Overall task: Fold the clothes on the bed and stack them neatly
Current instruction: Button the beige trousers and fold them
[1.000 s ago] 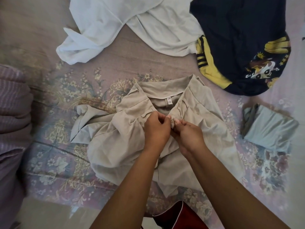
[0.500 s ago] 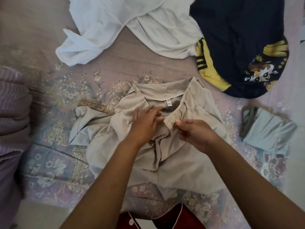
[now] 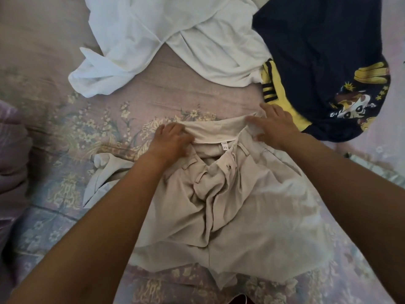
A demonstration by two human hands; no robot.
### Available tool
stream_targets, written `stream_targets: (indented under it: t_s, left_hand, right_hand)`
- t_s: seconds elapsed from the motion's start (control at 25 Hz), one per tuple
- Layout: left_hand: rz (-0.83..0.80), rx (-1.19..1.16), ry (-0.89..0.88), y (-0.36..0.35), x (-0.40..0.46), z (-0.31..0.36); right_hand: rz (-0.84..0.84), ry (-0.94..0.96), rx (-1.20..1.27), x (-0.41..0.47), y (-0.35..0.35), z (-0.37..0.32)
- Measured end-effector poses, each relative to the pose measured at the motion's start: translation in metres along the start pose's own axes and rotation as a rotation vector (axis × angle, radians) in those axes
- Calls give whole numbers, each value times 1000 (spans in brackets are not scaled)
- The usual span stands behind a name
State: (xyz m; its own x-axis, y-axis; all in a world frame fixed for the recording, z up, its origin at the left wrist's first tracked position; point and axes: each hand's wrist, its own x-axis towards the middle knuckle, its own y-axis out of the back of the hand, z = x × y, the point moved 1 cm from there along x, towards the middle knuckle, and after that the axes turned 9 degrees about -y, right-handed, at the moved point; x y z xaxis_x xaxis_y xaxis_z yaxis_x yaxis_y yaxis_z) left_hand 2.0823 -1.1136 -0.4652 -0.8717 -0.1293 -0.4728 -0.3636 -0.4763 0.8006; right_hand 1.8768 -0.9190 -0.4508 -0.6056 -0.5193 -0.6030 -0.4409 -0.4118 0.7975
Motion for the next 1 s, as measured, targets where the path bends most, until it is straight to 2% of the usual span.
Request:
stream_targets:
  t_s: [0.04, 0.12, 0.2, 0.32, 0.4, 0.52, 0.56, 0.64, 0.72, 0.84, 0.92, 1.0]
  left_hand:
    - [-27, 17, 37, 3, 3, -4]
    - [22, -76, 85, 12, 7, -11]
    - [95, -259, 103, 27, 6, -20]
    - [197, -482, 178, 68, 4, -43]
    - [306, -611, 166, 102, 8, -49]
    - [458, -635, 34, 156, 20, -47]
    - [498, -635, 19, 175, 23, -49]
    - [494, -600, 22, 209, 29, -57]
    - [354, -417, -53, 229, 33, -60]
    - [115, -142, -117, 234, 32, -51]
    - [53, -28, -171, 228, 26, -47]
    - [67, -30, -278, 220, 13, -41]
  right_hand:
    - [-35, 12, -35, 8, 2, -1]
    - [-84, 16, 32, 17, 5, 2]
    - [-104, -13, 355, 16, 12, 15]
    - [-45, -129, 881, 4, 29, 48]
    - [-43, -166, 1116, 0, 45, 58]
    - [-24, -136, 1343, -1, 84, 63]
    - [3, -101, 1356, -2, 98, 68]
    - [134, -24, 1146, -4, 123, 81]
    - [235, 29, 881, -8, 141, 90]
    - [240, 22, 781, -14, 156, 94]
    - [222, 0, 632, -19, 163, 96]
    - [186, 33, 352, -24, 162, 88]
